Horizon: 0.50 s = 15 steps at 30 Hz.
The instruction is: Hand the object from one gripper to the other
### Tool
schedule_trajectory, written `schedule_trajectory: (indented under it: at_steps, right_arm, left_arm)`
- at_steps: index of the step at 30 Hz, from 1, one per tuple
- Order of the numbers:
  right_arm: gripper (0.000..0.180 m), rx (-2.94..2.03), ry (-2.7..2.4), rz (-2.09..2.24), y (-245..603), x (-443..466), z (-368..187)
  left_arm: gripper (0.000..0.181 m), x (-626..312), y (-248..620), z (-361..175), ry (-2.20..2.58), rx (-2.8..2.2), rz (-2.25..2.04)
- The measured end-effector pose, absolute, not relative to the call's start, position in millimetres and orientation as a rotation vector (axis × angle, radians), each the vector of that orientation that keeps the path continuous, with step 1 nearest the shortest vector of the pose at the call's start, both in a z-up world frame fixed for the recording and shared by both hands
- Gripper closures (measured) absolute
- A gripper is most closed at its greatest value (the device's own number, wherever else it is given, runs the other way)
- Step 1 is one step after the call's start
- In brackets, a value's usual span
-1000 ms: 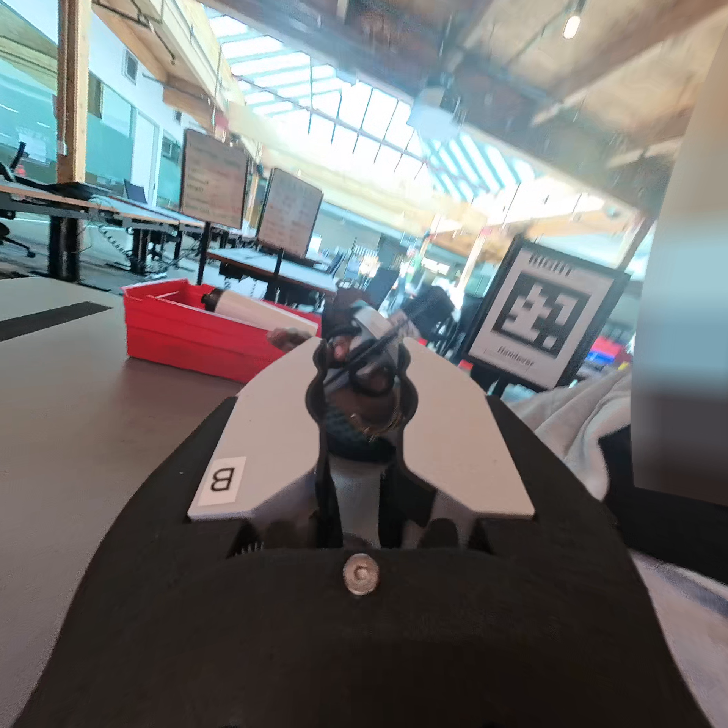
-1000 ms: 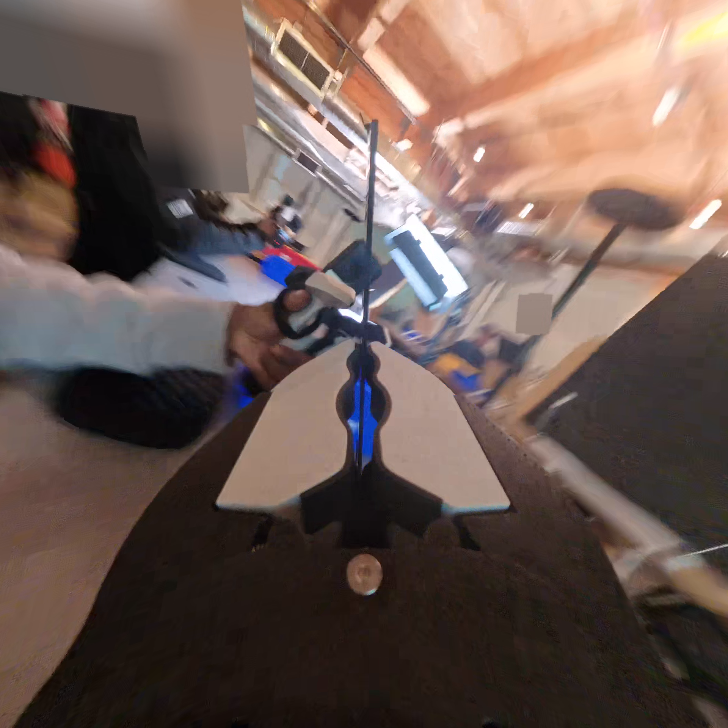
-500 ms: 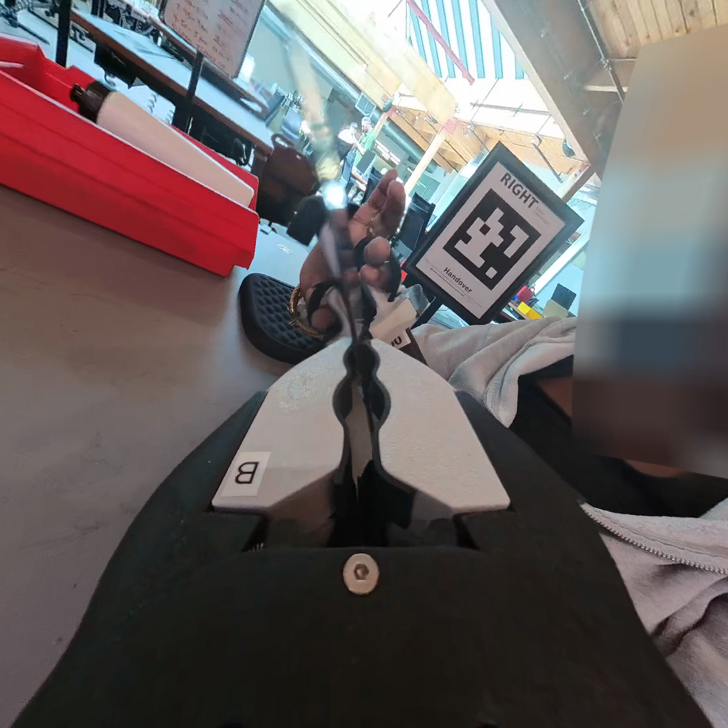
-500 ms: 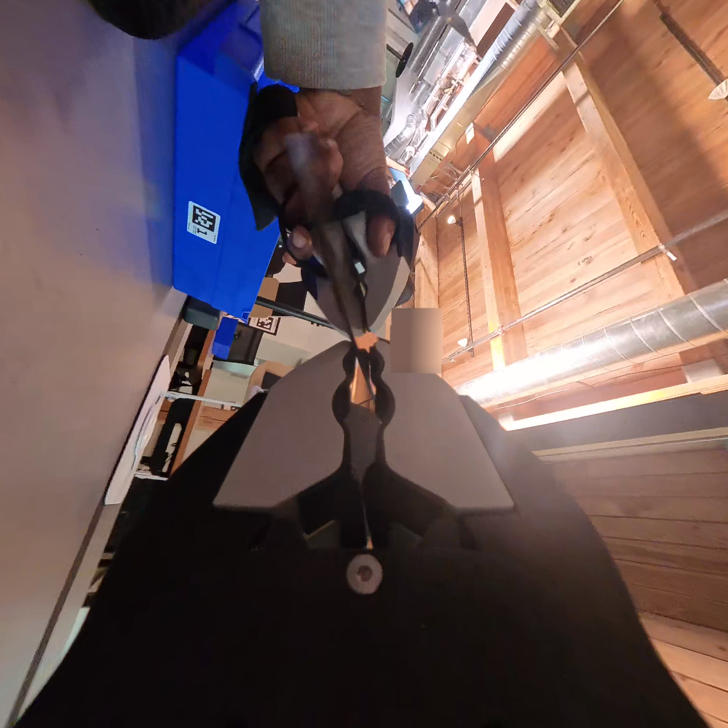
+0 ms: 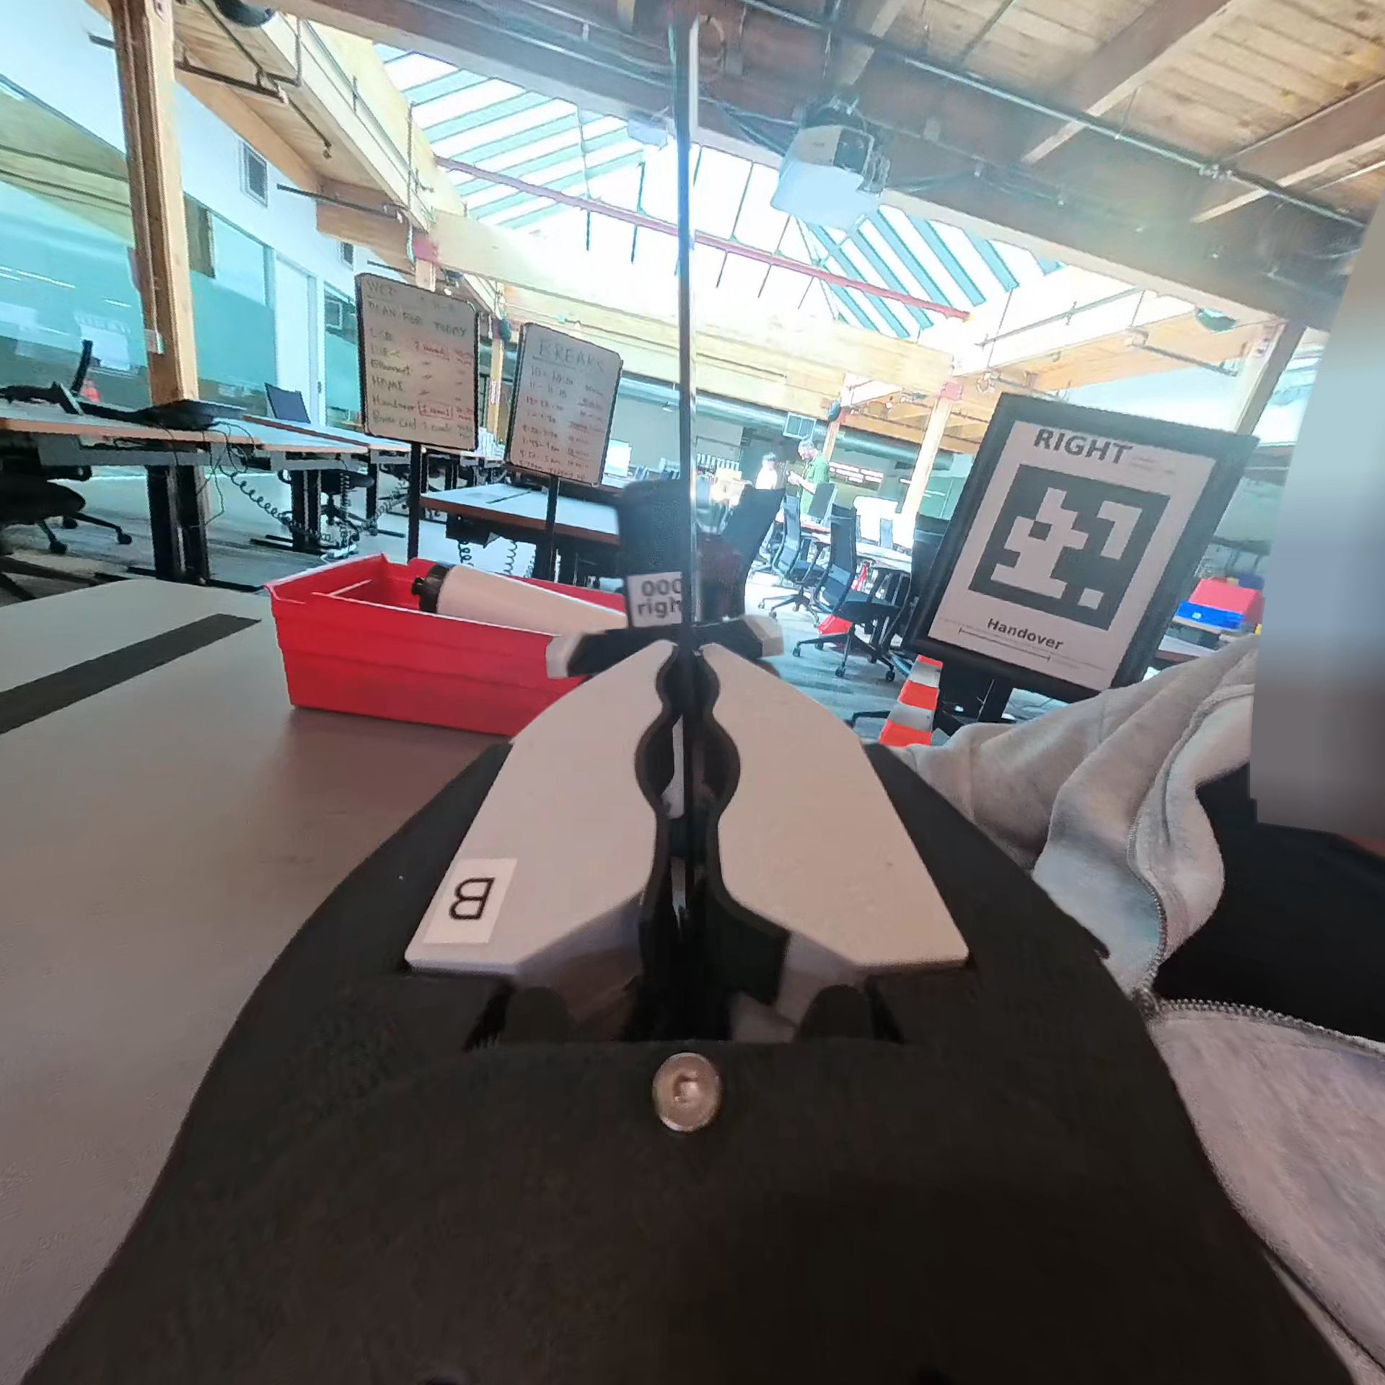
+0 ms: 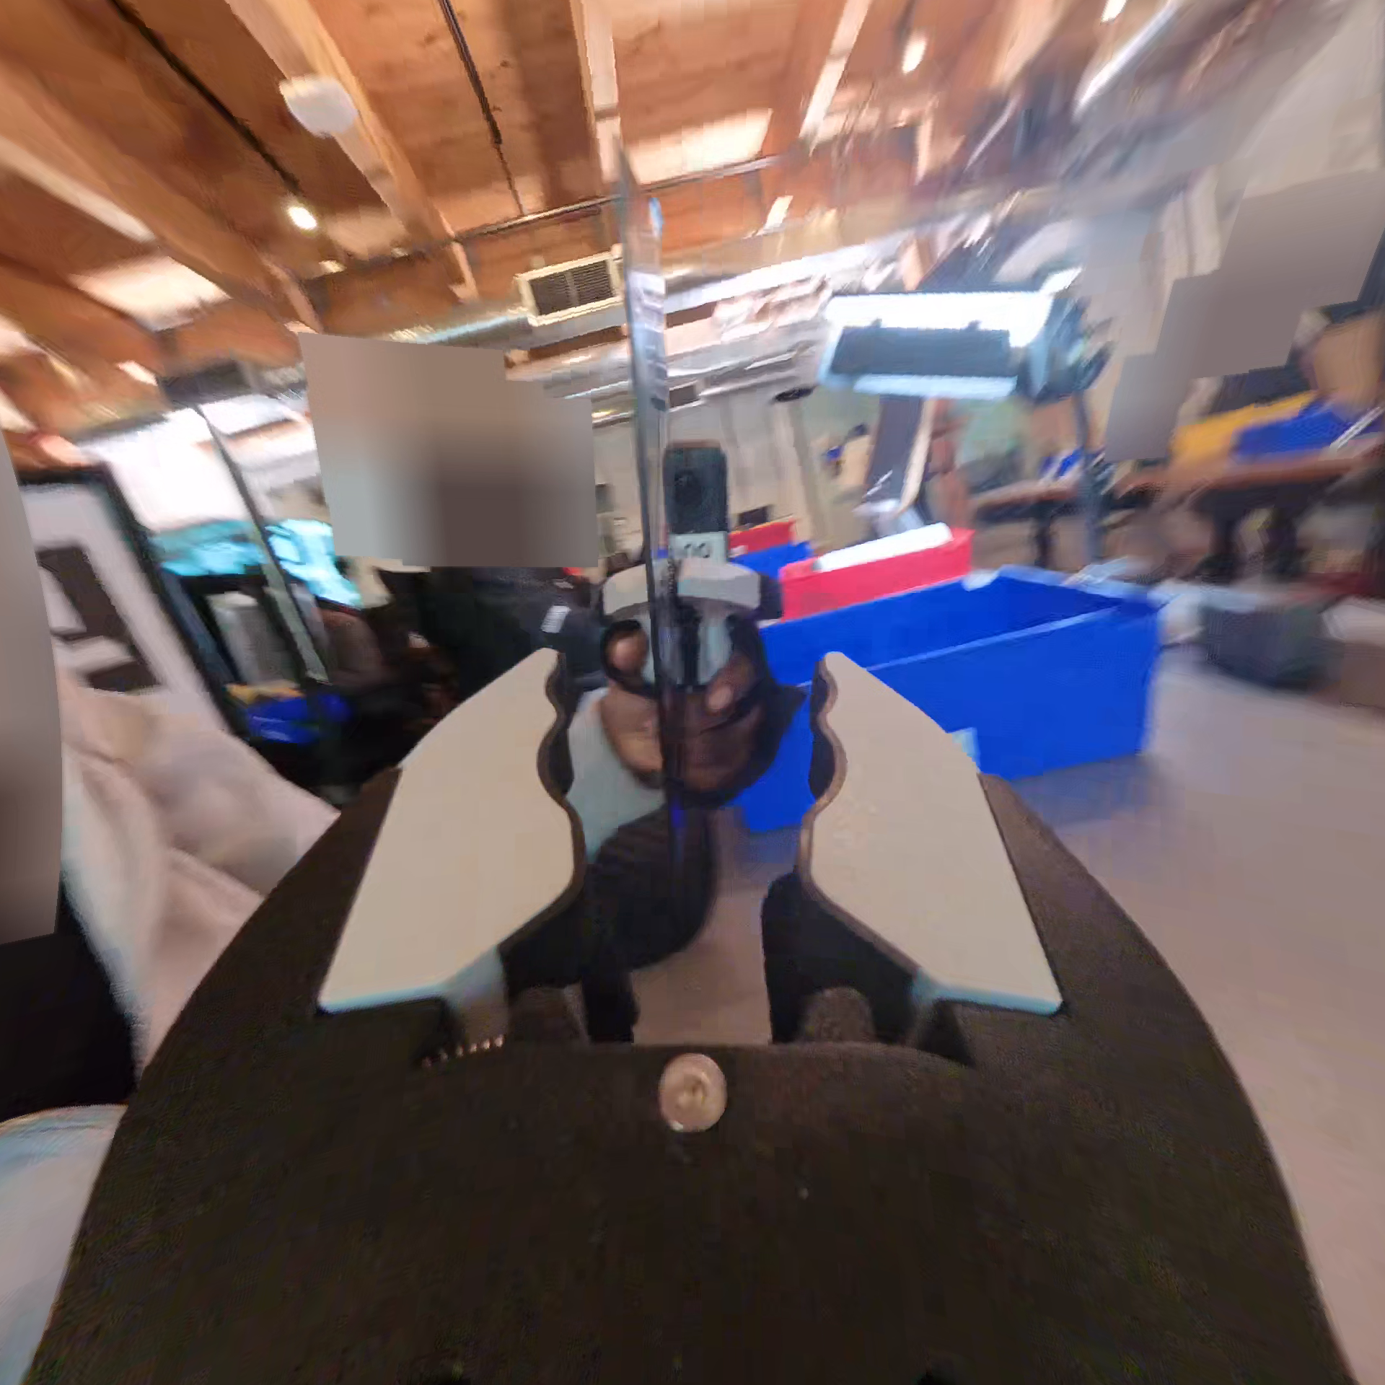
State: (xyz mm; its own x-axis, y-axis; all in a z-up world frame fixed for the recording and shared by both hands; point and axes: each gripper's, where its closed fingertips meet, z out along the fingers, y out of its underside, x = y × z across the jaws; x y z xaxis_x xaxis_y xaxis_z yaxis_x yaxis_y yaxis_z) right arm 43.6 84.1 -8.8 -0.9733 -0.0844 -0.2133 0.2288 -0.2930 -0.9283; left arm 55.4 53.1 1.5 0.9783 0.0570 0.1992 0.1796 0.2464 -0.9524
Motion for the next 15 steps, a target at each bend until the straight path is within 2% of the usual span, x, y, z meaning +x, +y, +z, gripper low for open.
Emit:
schedule_trajectory:
  at_steps: [1,4,8,11,15]
  right_arm:
    - [0.121,0.214,1.686,-2.279,81.7,45.9,-11.5]
    - [0.134,0.237,1.607,-2.198,78.7,50.4,-13.1]
    - [0.176,0.122,1.744,-2.289,76.3,54.4,-19.8]
    - [0.178,0.0,1.901,-2.415,76.9,53.8,-21.8]
    - [0.178,-0.382,2.071,-2.769,90.1,59.8,-5.2]
  left_arm:
    - [0.18,55.9,56.4,-1.1,-0.207,-1.335,-0.087]
    - [0.18,57.2,65.9,-10.0,-0.209,-1.378,-0.106]
    - [0.179,56.6,72.3,-17.3,-0.217,-1.413,-0.108]
    - [0.177,58.4,72.2,-18.9,-0.213,-1.43,-0.125]
    - [0.154,55.4,53.7,2.7,-0.259,-1.269,-0.227]
